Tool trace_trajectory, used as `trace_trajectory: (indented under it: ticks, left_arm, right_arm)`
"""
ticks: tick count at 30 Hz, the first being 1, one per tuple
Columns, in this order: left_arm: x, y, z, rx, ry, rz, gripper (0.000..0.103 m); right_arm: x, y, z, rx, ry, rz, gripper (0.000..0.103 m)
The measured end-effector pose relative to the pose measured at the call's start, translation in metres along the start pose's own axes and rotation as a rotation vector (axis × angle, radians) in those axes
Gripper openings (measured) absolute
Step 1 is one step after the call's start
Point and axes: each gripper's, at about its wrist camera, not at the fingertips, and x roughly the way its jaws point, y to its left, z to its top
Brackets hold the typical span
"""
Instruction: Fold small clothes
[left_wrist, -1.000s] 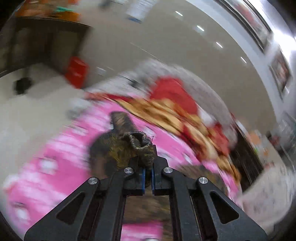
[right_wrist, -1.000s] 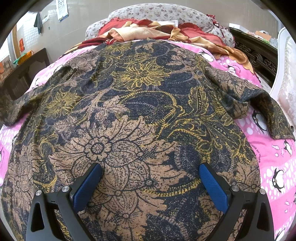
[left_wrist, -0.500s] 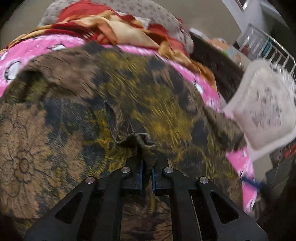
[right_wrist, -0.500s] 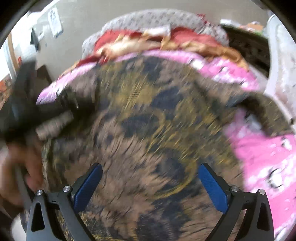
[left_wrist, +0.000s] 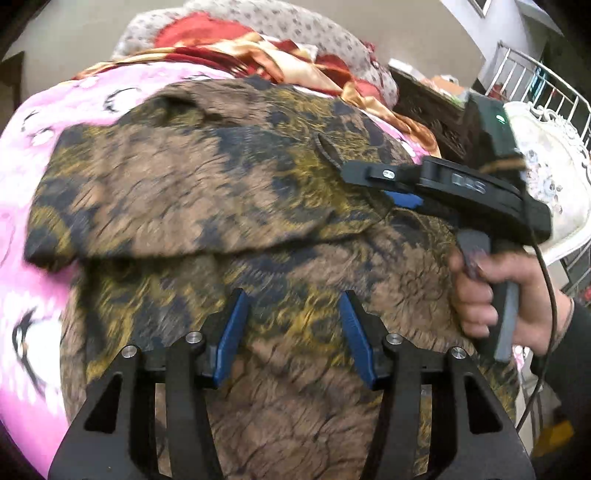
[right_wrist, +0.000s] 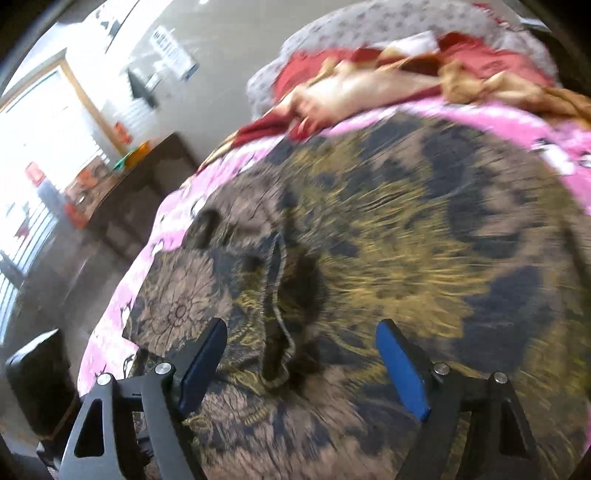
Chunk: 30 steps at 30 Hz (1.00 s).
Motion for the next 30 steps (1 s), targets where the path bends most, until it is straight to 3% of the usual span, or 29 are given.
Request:
trace_trajectory:
  ticks: [2,4,5,6,7,10,13,15,19,22,30]
  left_arm:
    - [-0.004,0.002,-0.004,-0.023,-0.034,-0.003,0.052]
    - [-0.003,0.007,-0.003,-0.049,-0.028,-0.001,0.052]
    - [-0.002,0.008,-0.002,-0.060,-0.027,-0.008,0.052]
    - [-0.004,0.011,-0.004,-0.066,-0.027,-0.013,0.052]
    - [-0.004,0.012,-0.004,-0.071,-0.027,-0.018,0.052]
    - [-0.002,0.014,-0.001,-0.082,-0.028,-0.030,0.052]
    - [-0.002,0.014,-0.001,-0.085,-0.029,-0.029,0.052]
    - [-0.002,0.014,-0.002,-0.085,-0.029,-0.025,0.052]
    - [-0.001,0.015,-0.003,-0.088,-0.028,-0.024,0.052]
    - [0.000,0.015,-0.002,-0.088,-0.026,-0.023,0.052]
    - [0.000,0.016,-0.002,-0.090,-0.026,-0.025,0.052]
  right_arm:
    - [0.012,0.012,0.004,-0.053,0.007,-0.029,0.070]
    - [0.024,0.011,0.000,-0.050,0.038,-0.042,0.037]
    - [0.029,0.011,0.002,-0.041,0.045,-0.074,0.029]
    - [0.029,0.010,0.003,-0.019,0.038,-0.071,0.012]
    - [0.025,0.006,0.004,0.000,0.022,-0.047,0.004]
    - [-0.001,0.000,0.008,0.031,-0.077,-0.042,0.004]
    - [-0.040,-0.021,0.006,0.073,-0.149,-0.127,0.004]
    - [-0.062,-0.044,-0.002,0.129,-0.151,-0.246,0.004]
    - [-0.088,-0.087,-0.023,0.215,-0.118,-0.358,0.004]
    - [-0.101,-0.111,-0.036,0.277,-0.114,-0.367,0.004]
    - [-0.105,-0.131,-0.037,0.301,-0.139,-0.451,0.004]
